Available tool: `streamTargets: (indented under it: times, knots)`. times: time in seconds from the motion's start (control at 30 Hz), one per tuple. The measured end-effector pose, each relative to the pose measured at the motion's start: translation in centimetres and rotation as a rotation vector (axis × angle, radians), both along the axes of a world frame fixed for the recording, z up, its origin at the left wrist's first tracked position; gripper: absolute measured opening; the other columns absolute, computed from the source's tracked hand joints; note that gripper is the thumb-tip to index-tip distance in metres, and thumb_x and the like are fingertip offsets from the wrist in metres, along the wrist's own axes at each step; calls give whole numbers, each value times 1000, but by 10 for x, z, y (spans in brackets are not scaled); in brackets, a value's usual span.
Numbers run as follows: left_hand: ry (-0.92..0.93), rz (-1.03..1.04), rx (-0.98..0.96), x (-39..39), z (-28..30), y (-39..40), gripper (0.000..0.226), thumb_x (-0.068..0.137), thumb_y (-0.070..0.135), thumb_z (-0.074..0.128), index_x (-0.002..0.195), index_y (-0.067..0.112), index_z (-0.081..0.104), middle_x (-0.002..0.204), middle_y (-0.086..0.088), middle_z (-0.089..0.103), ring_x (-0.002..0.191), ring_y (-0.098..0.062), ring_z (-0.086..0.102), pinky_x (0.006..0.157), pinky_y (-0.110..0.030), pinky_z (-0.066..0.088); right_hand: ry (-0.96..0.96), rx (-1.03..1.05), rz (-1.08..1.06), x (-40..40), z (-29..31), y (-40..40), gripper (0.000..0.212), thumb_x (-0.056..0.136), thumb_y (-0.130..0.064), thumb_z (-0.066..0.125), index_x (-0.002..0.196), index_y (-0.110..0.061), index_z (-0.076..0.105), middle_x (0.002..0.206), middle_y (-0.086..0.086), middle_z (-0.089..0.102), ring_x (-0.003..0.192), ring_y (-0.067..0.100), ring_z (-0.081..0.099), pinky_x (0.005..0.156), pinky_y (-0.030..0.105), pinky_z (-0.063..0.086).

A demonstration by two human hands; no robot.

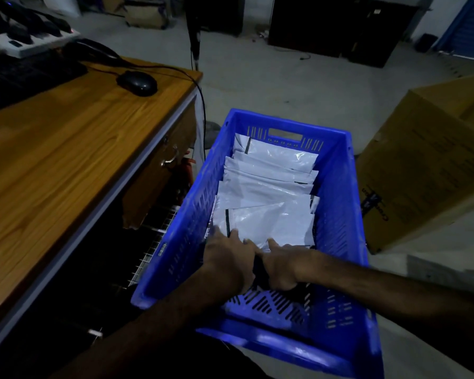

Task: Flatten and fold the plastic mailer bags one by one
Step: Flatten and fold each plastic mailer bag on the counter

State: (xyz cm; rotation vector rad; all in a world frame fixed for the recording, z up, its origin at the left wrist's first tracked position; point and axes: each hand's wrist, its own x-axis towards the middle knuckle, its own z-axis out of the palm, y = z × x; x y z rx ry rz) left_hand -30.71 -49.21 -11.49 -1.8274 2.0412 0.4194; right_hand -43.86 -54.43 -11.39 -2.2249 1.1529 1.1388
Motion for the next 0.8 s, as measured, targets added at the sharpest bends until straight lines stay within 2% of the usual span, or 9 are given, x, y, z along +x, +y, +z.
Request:
streamTargets:
  times: [0.07,0.17,0.27,0.33,0.47,0.57,0.63,0.7,0.8]
  knots:
    - [58,-4,90,3,-9,-4,69,98,47,55,158,19,36,169,-19,21,153,-40,26,116,-56,31,-19,-39,27,4,2,0,108,99,-40,62,157,-38,-29,169,25,12,146,43,38,112,53,41]
    - [124,-70,164,7,-14,-8,72,100,44,54,163,25,25,173,-13,11,159,-36,7,113,-60,36,-58,-114,79,9,4,-1,106,98,-36,62,161,-26,-22,156,19,44,134,38,51,105,49,43]
    - [130,-48,215,7,-12,-12,79,103,38,55,166,22,9,173,-17,-2,155,-44,18,116,-54,35,-63,-150,105,11,4,1,100,99,-40,58,163,-19,-15,149,15,52,129,35,56,102,46,43]
    - [107,23,215,10,-16,-18,81,101,37,57,166,21,10,171,-20,-12,150,-50,26,117,-55,35,-60,-167,122,11,6,2,94,101,-45,54,164,-15,-9,147,15,54,127,34,57,100,44,44]
    - [83,27,151,22,-52,-34,64,98,36,41,156,10,33,168,-21,12,154,-50,14,114,-62,35,-83,-218,120,6,8,1,82,102,-51,49,163,-13,10,140,16,58,121,36,60,93,44,45]
    - [72,87,118,31,-73,-46,80,80,45,40,149,5,42,168,-24,8,155,-49,13,114,-63,34,-86,-251,101,2,7,0,79,102,-54,49,161,-13,17,142,15,56,122,36,58,88,44,45]
    - [90,132,126,32,-70,-48,85,82,45,53,154,3,33,170,-21,-8,152,-49,21,115,-60,35,-47,-261,95,-2,1,-1,82,98,-55,57,160,-16,20,150,13,47,132,35,49,98,48,45]
    - [124,156,126,29,-63,-47,88,90,39,64,158,3,22,168,-18,-25,147,-52,29,115,-56,37,32,-229,87,-6,-6,-2,91,94,-58,62,162,-18,15,164,13,28,146,37,32,110,56,40]
    - [149,155,149,30,-66,-47,94,89,43,69,160,5,20,167,-18,-27,148,-54,26,117,-59,35,114,-204,90,-10,-9,-6,97,95,-64,59,165,-19,9,172,11,-3,156,39,9,116,65,31]
